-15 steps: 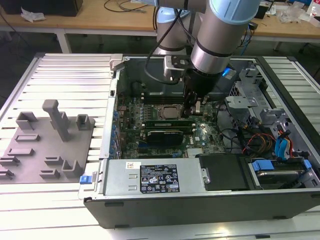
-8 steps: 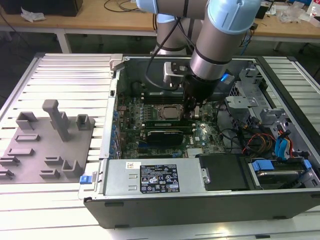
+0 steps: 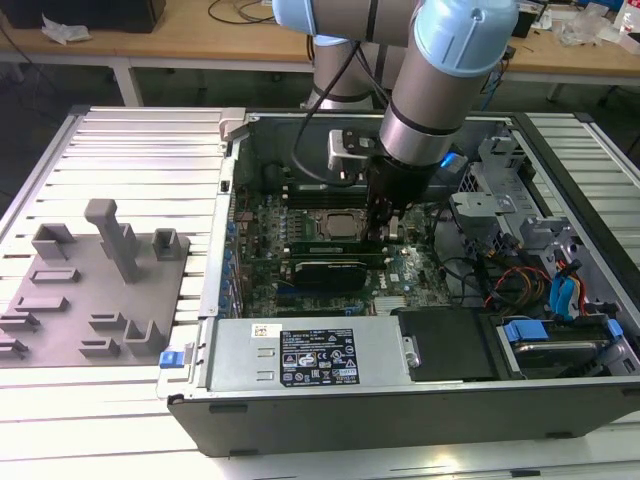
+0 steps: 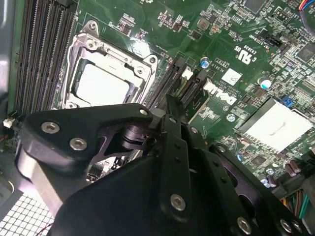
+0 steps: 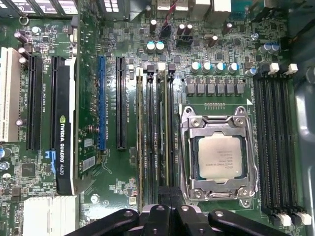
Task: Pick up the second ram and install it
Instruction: 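Press down the second ram until it locks into place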
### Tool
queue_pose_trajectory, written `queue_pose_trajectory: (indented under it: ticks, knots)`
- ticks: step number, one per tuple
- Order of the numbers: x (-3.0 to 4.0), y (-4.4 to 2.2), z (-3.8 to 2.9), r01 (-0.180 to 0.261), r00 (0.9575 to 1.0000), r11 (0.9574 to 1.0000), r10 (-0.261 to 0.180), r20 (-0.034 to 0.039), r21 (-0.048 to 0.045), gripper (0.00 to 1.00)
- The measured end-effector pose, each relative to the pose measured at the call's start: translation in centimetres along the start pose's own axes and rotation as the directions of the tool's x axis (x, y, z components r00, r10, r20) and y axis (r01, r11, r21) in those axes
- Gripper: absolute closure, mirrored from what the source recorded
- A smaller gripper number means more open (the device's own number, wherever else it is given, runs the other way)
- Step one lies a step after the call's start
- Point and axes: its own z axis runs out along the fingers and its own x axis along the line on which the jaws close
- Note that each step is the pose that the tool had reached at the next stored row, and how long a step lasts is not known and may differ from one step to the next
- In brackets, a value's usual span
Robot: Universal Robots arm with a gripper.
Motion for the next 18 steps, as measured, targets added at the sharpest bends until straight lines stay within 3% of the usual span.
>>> queue_pose_trajectory:
  ticks: [1,2,4,8,12,18]
  knots:
    - [-0.05,0.09,-0.30,0.000,1.0000,1.0000,0.000,0.0019,0.0028,0.89]
    - [-0.05,0.27,-0.72,0.001,1.0000,1.0000,-0.001,-0.0009,0.0050,0.89]
    - [-0.05,0.74,-0.85,0.001,1.0000,0.9999,-0.001,-0.0007,0.0106,0.89]
    - [0.04,4.11,-0.52,0.002,1.0000,0.9998,-0.002,-0.0006,0.0188,0.89]
    - [0.11,6.14,-0.17,0.002,1.0000,0.9998,-0.002,-0.0006,0.0198,0.89]
    - [0.22,7.54,0.78,0.002,1.0000,0.9998,-0.002,-0.0009,0.0197,0.89]
